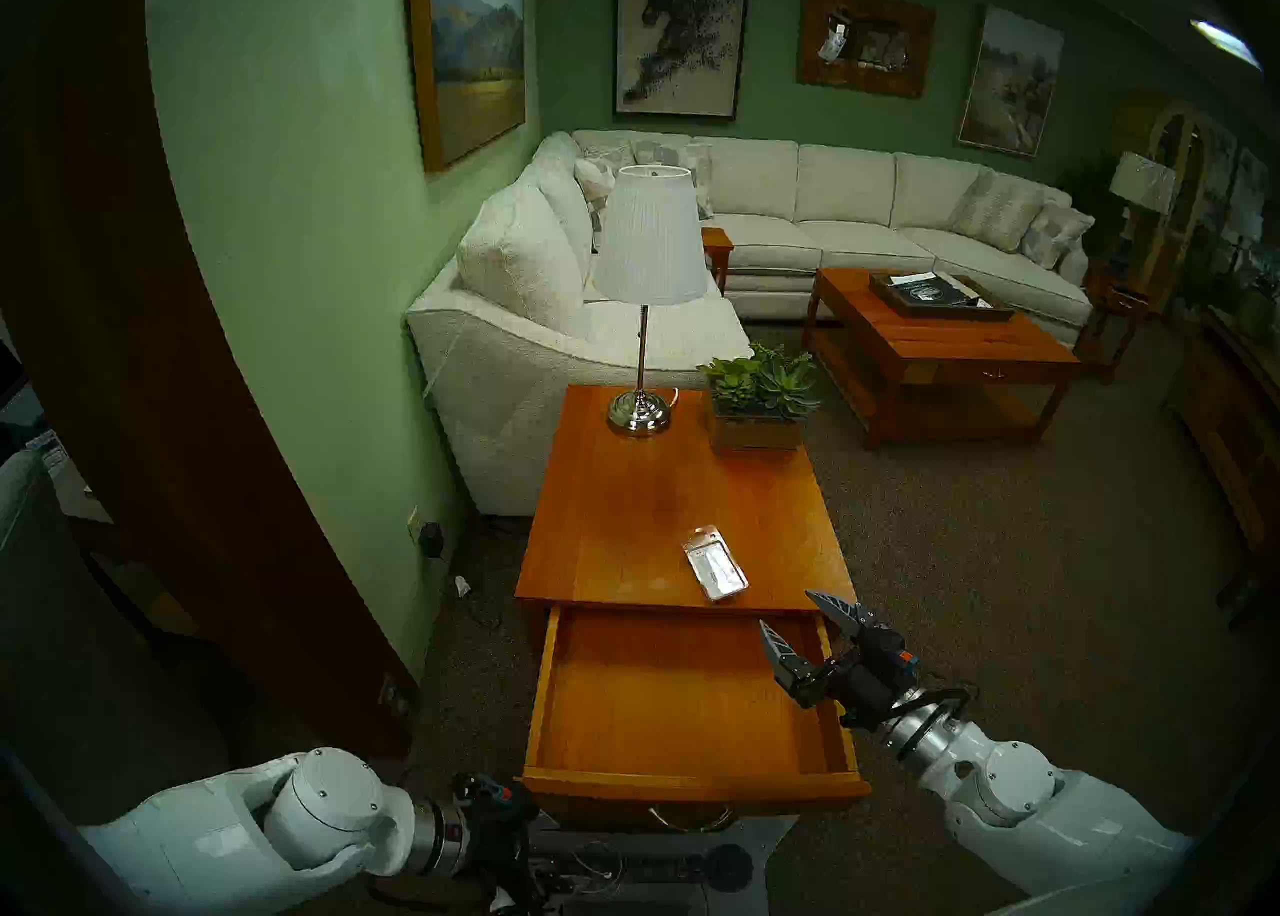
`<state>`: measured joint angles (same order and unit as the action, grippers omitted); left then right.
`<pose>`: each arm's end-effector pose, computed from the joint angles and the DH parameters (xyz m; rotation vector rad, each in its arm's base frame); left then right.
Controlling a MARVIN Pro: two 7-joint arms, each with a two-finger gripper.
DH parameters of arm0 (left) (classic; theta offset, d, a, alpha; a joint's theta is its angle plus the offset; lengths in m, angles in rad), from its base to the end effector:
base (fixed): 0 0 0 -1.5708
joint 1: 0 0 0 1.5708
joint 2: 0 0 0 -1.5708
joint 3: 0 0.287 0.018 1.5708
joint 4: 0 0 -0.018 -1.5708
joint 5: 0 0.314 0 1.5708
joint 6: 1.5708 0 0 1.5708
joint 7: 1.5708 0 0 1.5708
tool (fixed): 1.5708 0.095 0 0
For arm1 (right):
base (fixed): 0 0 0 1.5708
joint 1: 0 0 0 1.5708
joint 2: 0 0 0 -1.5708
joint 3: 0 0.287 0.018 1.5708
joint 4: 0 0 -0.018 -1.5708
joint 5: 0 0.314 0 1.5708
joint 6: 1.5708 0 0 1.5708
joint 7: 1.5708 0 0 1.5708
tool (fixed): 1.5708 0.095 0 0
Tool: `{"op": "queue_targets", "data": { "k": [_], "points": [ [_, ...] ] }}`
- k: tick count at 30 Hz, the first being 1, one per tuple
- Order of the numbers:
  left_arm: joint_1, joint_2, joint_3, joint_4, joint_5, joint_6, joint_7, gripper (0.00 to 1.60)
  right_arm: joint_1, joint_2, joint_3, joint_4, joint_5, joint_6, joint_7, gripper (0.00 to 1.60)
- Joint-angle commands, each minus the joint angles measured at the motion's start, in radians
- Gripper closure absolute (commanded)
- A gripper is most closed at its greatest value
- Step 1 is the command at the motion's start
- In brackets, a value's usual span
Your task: Open the drawer, take out the contents and close the drawer
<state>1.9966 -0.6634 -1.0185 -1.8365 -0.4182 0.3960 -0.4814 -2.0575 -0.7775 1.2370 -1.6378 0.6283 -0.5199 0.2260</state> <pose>0.1496 0.0093 -0.4344 2.2757 -1.0719 0.5096 0.2280 -0.0756 -0.4030 -2.0221 -0.5192 -1.7617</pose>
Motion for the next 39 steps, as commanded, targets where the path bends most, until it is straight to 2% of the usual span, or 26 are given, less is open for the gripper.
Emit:
{"op": "queue_targets", "data": {
  "k": [1,3,5,8,10,13,14,19,33,39],
  "points": [
    [-0.061,-0.079,0.034,0.003,0.059,0.006,0.043,0.04,0.016,0.000,0.016,-0.022,0.000,-0.016,-0.003,0.00],
    [-0.067,-0.105,0.054,0.013,0.104,-0.003,0.089,0.13,0.016,0.000,0.016,-0.022,0.000,-0.015,-0.003,0.00],
    [-0.076,-0.149,0.090,0.039,0.165,-0.015,0.151,0.06,0.016,0.000,0.016,-0.021,0.000,-0.015,-0.003,0.00],
    [-0.088,-0.164,0.110,0.049,0.172,-0.016,0.184,0.05,0.016,0.000,0.016,-0.021,0.000,-0.015,-0.003,0.00],
    [-0.099,-0.208,0.118,0.073,0.193,-0.013,0.224,0.00,0.016,-0.001,0.016,-0.021,0.000,-0.015,-0.003,0.00],
    [-0.113,-0.238,0.124,0.095,0.203,-0.018,0.252,0.00,0.016,-0.001,0.016,-0.021,0.000,-0.015,-0.003,0.00],
    [-0.124,-0.229,0.138,0.095,0.193,-0.024,0.265,0.00,0.016,-0.001,0.016,-0.021,0.000,-0.014,-0.003,0.00],
    [-0.155,-0.278,0.132,0.128,0.211,-0.024,0.280,0.00,0.016,-0.001,0.016,-0.021,-0.001,-0.014,-0.002,0.00],
    [-0.245,-0.367,0.104,0.171,0.225,-0.037,0.328,0.00,0.017,-0.002,0.016,-0.020,-0.001,-0.012,-0.002,0.00],
    [-0.303,-0.423,0.095,0.242,0.247,-0.044,0.365,0.00,0.017,-0.003,0.017,-0.019,-0.002,-0.012,-0.001,0.00]
  ]
}}
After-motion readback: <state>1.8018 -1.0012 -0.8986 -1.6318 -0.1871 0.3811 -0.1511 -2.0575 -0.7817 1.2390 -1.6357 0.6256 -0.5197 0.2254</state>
